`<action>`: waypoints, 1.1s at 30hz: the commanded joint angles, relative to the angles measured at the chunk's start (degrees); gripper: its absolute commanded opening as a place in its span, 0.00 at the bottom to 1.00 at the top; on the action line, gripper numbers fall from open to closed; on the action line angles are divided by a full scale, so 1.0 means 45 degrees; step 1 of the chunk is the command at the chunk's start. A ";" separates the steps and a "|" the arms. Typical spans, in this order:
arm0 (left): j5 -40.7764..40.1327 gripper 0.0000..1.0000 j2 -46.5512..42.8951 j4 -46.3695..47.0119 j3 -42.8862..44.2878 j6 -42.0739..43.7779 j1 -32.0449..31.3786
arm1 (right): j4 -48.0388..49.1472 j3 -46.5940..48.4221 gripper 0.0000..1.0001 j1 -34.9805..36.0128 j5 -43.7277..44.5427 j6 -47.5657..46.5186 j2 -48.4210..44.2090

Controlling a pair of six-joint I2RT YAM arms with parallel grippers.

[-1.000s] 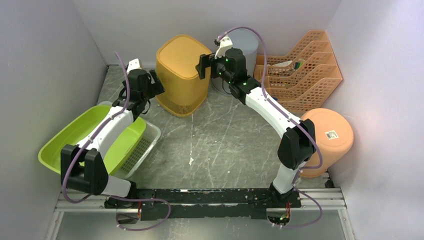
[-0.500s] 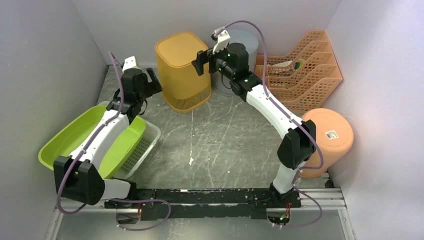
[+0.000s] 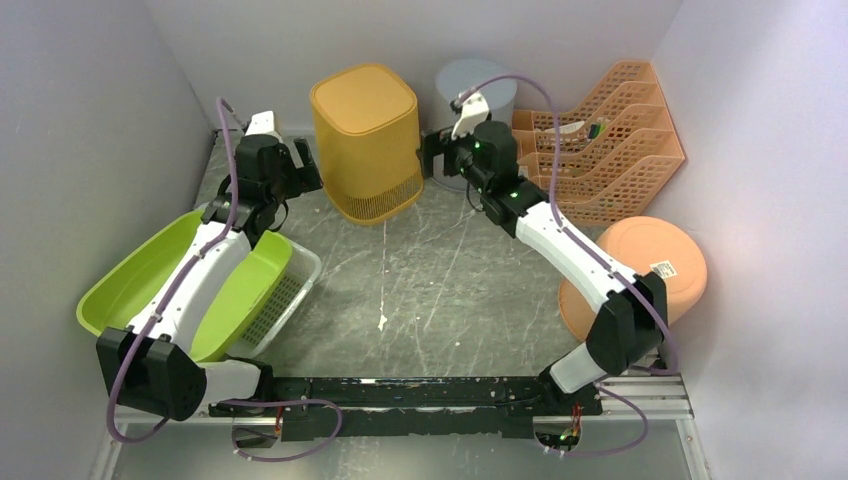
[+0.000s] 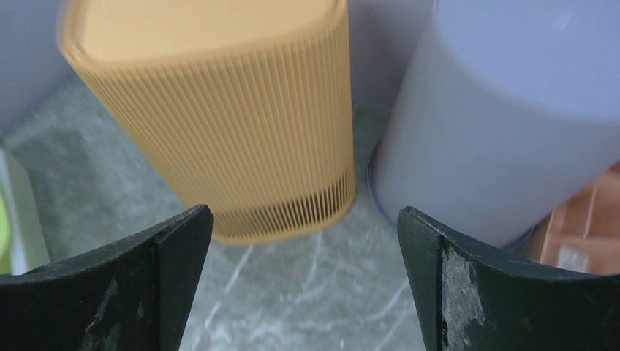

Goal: Turn the large container upside down

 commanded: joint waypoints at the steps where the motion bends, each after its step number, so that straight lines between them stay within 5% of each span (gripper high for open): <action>1: 0.0748 1.00 -0.0087 -0.1202 0.0924 0.0425 -0.0015 | -0.0462 -0.1462 1.00 0.0066 -0.0170 0.0585 0.0718; 16: 0.0705 1.00 -0.0790 -0.1822 -0.0241 0.0674 -0.0035 | 0.3001 0.0554 1.00 0.0123 -0.1797 0.1956 0.5520; 25: 0.0788 0.98 -0.0758 -0.2381 -0.0099 0.0727 -0.0103 | 0.3115 0.3909 1.00 0.0109 -0.2411 0.2203 0.8298; 33: 0.0567 0.94 -0.1069 -0.3100 -0.0134 0.0674 -0.0189 | 0.3117 0.3433 1.00 0.0077 -0.2537 0.2009 0.7765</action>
